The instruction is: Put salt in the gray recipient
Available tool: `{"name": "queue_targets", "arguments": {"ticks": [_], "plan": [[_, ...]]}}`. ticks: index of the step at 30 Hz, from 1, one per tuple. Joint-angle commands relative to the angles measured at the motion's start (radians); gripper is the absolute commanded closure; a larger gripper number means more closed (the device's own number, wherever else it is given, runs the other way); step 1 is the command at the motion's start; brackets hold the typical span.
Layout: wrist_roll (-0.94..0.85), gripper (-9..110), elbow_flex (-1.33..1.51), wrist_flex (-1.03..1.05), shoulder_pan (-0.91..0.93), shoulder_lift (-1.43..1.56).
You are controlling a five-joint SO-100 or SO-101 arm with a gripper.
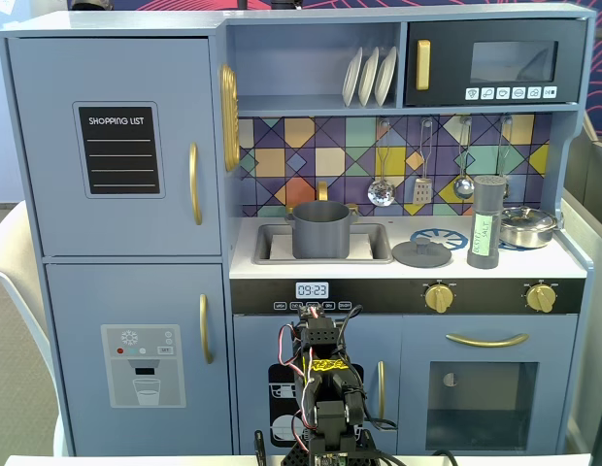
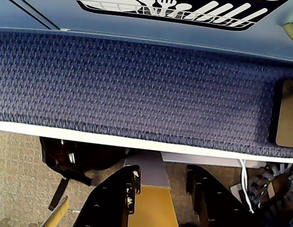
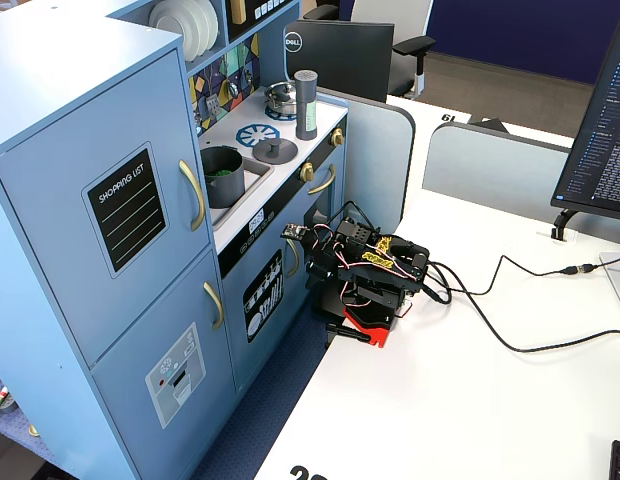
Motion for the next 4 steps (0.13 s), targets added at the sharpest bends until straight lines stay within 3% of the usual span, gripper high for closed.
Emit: {"name": "queue_targets", "arguments": {"ticks": [1,4], "plan": [[-0.008,97,-0.005,0.005,0.008,-0.005],[-0.008,97,-0.005,0.005,0.008,-0.005]]}}
